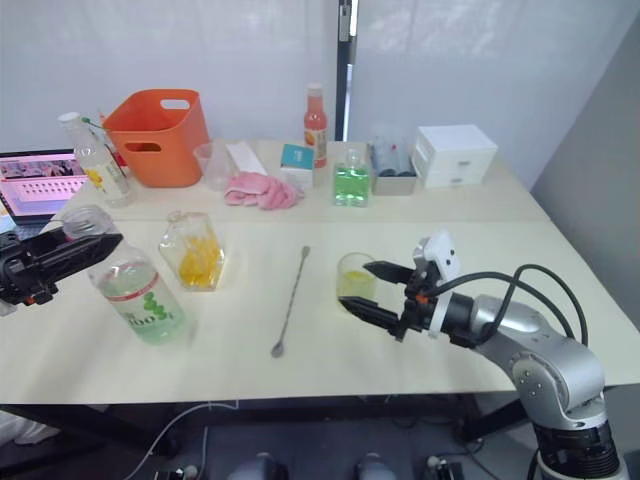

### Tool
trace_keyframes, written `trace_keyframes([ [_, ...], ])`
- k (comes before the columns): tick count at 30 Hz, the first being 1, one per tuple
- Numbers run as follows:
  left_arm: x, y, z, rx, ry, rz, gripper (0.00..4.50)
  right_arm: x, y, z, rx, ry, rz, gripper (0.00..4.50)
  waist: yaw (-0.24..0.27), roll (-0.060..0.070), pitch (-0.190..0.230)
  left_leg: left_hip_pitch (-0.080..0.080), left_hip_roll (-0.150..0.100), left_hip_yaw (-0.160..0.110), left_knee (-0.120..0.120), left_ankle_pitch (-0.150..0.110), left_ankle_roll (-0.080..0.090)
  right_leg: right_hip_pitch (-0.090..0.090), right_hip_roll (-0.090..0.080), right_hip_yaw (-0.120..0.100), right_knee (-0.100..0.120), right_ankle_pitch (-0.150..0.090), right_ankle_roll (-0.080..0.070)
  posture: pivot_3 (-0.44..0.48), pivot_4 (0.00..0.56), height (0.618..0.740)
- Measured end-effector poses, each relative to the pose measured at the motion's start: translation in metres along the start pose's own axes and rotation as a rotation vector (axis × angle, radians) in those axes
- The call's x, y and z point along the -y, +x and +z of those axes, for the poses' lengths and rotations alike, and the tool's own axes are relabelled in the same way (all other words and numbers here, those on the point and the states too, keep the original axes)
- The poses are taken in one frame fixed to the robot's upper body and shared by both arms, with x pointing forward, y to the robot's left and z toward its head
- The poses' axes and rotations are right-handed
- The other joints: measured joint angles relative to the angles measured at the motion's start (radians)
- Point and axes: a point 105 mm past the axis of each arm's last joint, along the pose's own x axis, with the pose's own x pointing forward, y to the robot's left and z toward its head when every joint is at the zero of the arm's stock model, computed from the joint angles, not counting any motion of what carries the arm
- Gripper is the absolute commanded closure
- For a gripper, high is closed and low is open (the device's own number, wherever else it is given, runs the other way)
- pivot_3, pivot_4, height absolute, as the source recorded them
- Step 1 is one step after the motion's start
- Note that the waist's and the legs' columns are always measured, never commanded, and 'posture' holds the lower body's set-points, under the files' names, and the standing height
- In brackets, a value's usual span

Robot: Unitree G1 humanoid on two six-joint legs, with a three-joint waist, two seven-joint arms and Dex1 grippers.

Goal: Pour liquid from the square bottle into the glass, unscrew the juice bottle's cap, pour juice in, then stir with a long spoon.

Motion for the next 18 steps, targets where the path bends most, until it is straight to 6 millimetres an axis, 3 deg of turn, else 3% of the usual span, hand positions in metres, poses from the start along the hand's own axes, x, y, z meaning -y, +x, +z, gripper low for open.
trace_keyframes([
  [5, -0.046, -0.007, -0.007, -0.004, 0.021, 0.208, 2.79, 0.001, 0.002, -0.002, -0.013, -0.001, -0.002, 0.08, 0.005, 0.0, 0.0, 0.0, 0.001, 0.001, 0.0, 0.0, 0.0, -0.001, 0.001, 0.0, 0.0, 0.0, -0.001, 0.0, 0.15, 0.715],
  [9, -0.076, -0.002, -0.011, 0.001, 0.039, 0.291, 2.79, 0.002, 0.004, -0.001, -0.011, -0.01, -0.02, 0.08, 0.009, -0.002, 0.0, -0.001, 0.0, 0.002, 0.0, 0.0, 0.0, -0.001, 0.001, -0.001, 0.0, 0.001, -0.001, 0.0, 0.15, 0.715],
  [15, -0.1, 0.023, -0.006, 0.026, 0.091, 0.328, 2.79, 0.002, 0.005, 0.0, -0.006, -0.016, -0.058, 0.08, 0.011, -0.003, 0.0, -0.002, 0.0, 0.002, 0.0, 0.0, 0.0, -0.002, 0.0, -0.002, 0.0, 0.001, -0.001, 0.0, 0.15, 0.715],
  [18, -0.103, 0.043, -0.016, 0.03, 0.09, 0.309, 2.79, 0.001, 0.005, 0.0, -0.003, -0.019, -0.072, 0.08, 0.011, -0.004, 0.0, -0.002, 0.0, 0.002, 0.0, 0.0, 0.0, -0.002, 0.0, -0.002, 0.0, 0.001, -0.001, 0.0, 0.15, 0.715],
])
